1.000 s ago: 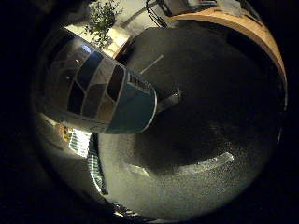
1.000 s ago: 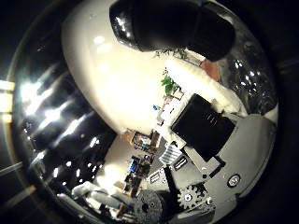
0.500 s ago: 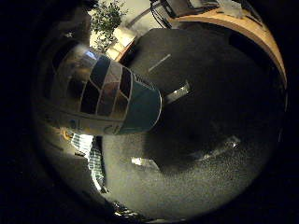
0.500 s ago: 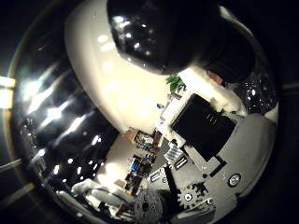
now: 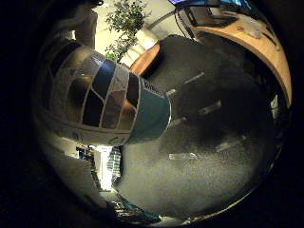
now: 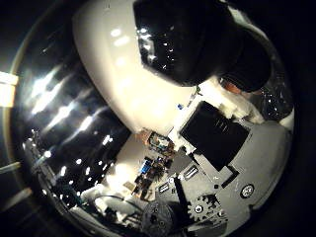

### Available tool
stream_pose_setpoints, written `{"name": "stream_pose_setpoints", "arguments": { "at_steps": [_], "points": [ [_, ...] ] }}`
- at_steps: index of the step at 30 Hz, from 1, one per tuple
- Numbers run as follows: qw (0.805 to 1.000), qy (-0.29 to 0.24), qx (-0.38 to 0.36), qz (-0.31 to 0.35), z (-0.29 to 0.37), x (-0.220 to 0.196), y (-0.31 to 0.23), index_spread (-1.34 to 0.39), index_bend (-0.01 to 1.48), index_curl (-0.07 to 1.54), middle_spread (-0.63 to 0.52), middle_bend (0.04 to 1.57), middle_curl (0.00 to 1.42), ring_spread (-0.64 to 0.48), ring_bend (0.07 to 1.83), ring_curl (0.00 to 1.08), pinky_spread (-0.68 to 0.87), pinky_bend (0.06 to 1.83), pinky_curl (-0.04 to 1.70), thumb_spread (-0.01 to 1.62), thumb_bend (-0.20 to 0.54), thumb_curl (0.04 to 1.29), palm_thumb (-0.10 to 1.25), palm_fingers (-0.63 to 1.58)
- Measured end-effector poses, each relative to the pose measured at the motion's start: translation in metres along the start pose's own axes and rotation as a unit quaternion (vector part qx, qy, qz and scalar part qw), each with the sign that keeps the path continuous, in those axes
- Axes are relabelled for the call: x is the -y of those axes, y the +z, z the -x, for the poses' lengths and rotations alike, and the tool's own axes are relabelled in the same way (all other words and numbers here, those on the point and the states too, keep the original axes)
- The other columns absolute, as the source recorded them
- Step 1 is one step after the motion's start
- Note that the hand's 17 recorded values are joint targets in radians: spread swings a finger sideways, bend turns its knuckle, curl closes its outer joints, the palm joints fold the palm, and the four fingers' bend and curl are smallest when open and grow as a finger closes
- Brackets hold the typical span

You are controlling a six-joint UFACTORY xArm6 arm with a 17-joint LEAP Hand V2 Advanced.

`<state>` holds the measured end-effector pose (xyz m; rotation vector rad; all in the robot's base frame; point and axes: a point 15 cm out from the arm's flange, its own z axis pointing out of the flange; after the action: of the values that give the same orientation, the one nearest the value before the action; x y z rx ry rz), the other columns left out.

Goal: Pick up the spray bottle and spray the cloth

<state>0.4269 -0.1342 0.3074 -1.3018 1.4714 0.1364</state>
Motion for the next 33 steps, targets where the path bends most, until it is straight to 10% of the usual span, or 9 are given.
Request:
{"name": "stream_pose_setpoints", "arguments": {
  "at_steps": [33],
  "points": [
    [0.952,-0.123,-0.194,0.201,0.185,-0.012,0.013,-0.22,1.19,0.80,-0.12,1.39,0.71,-0.20,1.40,0.73,-0.18,1.04,1.40,0.71,-0.018,0.90,1.01,1.13]
  ]
}}
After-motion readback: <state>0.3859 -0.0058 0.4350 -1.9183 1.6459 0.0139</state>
